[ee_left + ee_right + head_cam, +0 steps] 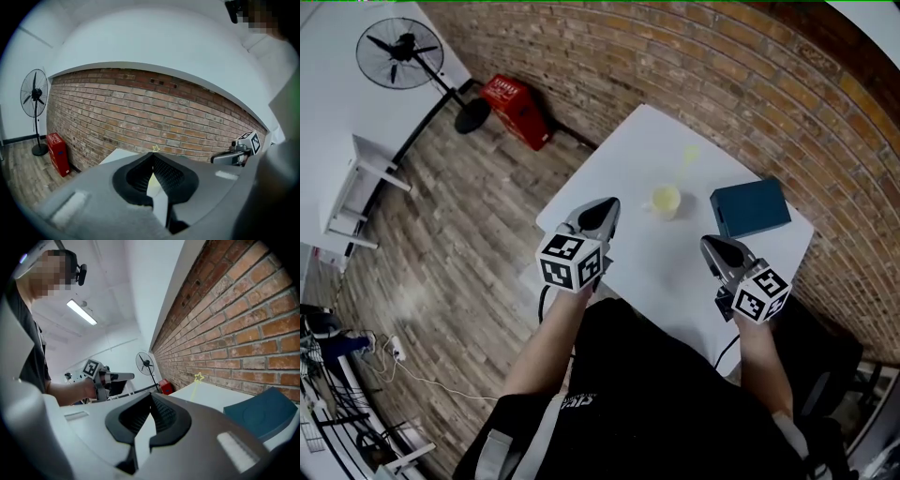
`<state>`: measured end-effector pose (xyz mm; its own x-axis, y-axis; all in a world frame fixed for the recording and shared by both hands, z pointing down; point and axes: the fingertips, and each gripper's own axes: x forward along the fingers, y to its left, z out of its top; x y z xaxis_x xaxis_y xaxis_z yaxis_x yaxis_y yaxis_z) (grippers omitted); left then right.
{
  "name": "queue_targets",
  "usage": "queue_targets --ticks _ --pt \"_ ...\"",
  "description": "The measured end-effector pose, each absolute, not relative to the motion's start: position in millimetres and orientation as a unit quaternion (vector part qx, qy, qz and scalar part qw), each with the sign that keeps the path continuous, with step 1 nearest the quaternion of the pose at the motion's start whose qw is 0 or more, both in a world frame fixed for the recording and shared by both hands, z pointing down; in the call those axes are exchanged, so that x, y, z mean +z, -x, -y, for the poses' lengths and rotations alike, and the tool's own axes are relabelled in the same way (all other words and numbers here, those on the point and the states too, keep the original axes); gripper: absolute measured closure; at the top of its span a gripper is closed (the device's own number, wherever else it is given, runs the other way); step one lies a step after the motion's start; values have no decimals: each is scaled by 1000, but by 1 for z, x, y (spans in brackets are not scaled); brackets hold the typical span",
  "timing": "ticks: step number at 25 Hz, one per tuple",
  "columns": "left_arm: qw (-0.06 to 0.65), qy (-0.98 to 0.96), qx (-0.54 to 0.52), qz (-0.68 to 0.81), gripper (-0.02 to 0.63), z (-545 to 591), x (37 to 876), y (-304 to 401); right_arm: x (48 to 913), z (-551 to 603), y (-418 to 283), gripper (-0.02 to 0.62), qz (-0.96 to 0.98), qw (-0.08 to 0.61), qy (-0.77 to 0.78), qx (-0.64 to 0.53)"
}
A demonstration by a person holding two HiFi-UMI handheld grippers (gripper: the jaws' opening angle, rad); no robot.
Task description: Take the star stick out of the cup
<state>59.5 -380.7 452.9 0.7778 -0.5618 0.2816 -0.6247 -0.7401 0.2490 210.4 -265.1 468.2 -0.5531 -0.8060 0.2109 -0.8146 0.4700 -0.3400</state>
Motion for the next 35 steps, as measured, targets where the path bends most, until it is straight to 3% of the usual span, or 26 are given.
queue_targets --ticks 27,35 --pt "221 -944 183 161 600 438 562 -145 544 399 -233 592 785 19 -549 287" --pt "240 -935 191 177 600 454 579 -144 602 429 -229 517 767 54 -545 335"
